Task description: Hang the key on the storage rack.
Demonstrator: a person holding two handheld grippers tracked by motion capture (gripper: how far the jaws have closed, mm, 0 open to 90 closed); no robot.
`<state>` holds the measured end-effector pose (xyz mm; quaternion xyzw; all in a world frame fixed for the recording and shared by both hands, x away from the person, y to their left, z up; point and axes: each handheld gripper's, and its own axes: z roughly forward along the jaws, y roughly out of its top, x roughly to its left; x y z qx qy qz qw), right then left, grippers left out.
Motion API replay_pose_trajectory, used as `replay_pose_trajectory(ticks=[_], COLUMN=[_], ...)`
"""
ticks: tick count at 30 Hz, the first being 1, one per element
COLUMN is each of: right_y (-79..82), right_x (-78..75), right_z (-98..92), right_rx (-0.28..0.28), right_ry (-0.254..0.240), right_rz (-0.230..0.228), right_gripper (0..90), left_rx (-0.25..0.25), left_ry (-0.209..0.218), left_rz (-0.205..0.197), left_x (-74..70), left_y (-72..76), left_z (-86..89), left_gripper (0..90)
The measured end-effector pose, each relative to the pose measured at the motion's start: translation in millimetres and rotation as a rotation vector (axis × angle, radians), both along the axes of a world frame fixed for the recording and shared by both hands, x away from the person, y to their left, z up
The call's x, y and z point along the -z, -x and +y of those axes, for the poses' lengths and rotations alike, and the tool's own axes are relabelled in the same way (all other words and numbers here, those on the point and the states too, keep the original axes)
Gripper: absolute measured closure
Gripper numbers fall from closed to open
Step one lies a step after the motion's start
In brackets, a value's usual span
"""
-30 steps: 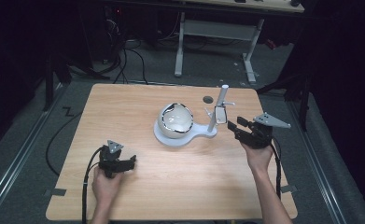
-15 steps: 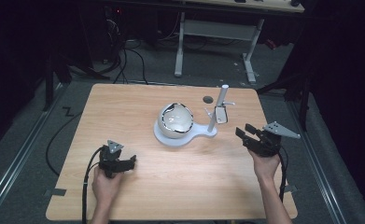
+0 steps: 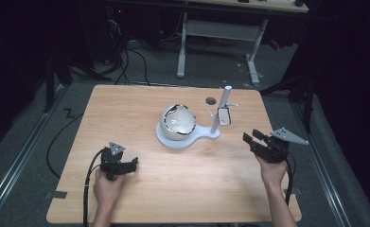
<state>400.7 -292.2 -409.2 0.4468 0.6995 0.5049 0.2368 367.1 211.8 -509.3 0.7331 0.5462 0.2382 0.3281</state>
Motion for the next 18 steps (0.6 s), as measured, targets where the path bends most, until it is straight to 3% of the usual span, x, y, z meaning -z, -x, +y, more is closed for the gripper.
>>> replay_pose_trajectory(ticks=[18], right_y=[6.2], right_x=[19.5], right_z=[-2.1], right_rx=[0.005], right_ry=[0.025], right_rz=[0.037], right_gripper=[52.8], left_rx=[0.000], left_ry=[0.000], left_rz=[0.000], left_x=[0.0], left_y=[0.0], left_z=[0.0], left_gripper=[17.3])
